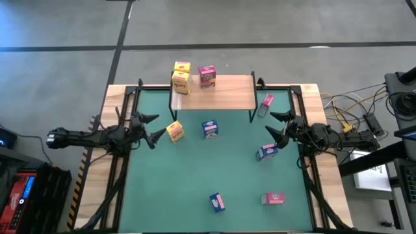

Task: Stack cereal on shelf
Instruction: Put the top purple cereal box on the shelf

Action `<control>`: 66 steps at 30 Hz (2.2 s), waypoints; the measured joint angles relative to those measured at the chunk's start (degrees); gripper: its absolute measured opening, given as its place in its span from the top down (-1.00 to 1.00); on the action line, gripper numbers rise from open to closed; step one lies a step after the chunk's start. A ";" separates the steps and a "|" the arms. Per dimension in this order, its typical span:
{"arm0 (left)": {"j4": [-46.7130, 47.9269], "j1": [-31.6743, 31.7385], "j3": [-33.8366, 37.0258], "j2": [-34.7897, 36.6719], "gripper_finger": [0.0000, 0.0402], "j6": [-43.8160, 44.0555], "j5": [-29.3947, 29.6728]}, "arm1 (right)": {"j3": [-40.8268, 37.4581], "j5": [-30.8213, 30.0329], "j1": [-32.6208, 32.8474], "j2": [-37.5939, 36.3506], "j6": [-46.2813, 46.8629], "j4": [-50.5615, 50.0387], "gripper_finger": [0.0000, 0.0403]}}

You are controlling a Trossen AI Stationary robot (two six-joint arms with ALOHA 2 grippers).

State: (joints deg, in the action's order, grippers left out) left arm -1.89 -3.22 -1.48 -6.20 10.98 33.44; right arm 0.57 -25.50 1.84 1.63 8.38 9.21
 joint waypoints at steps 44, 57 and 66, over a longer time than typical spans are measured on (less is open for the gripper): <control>0.14 0.00 -0.02 -0.20 -0.93 0.01 0.01 | 26.63 -20.44 -0.14 9.11 10.42 -37.43 -0.90; 0.15 0.00 -0.02 -0.20 -0.93 0.02 0.01 | 39.65 -28.20 -3.46 28.46 18.62 -44.00 -0.90; 0.15 0.00 -0.02 -0.20 -0.93 0.02 0.01 | 41.05 -28.28 -10.57 34.75 33.80 -45.07 -0.90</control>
State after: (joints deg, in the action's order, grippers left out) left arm -1.75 -3.22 -1.50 -6.39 11.00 33.45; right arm 41.62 -53.78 -8.72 36.38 42.18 -35.86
